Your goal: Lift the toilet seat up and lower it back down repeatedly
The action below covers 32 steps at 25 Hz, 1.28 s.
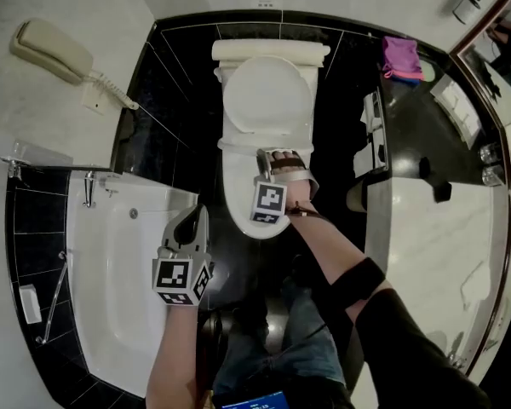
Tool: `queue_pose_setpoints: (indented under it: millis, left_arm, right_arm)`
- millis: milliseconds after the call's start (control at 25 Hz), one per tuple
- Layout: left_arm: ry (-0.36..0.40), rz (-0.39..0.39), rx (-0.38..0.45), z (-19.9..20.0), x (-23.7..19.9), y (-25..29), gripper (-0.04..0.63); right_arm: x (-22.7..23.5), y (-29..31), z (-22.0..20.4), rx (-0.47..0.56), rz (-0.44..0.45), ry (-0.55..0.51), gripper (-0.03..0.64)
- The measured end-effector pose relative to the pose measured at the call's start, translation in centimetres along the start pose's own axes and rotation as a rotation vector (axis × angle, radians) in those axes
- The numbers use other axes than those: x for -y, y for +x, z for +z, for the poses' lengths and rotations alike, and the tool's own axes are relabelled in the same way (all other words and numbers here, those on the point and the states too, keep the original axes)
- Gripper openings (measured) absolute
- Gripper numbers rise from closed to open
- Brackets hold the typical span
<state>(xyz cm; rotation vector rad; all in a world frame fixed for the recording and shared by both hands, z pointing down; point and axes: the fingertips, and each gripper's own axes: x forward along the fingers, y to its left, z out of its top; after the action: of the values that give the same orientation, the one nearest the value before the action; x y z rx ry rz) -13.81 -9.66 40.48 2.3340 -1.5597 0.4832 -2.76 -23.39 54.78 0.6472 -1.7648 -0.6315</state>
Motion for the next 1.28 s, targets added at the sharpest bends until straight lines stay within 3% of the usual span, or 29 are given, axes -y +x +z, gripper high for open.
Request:
queue_pose_setpoints:
  millis: [160, 560, 1000, 1280]
  left_arm:
    - [0.003, -0.047, 0.012, -4.8, 0.3, -2.0, 0.002]
    - [-0.021, -0.064, 0.005, -16.1, 0.1, -4.9, 0.002]
    - [-0.014, -0.113, 0.012, -25.6, 0.7, -2.0, 0.002]
    - [-0.023, -0.129, 0.009, -31.1, 0.7, 0.5, 0.002]
  right_arm:
    - [-4.2, -1.0, -0.4, -0.036, -0.041, 0.005, 0.066]
    - [-16.3, -2.2, -0.2, -0.048, -0.065, -0.022, 0.078]
    - [-28.5, -0.4, -1.2, 0.014, -0.107, -0.022, 0.089]
    - [-35.7, 2.6, -2.5, 0.010, -0.075, -0.017, 0.101]
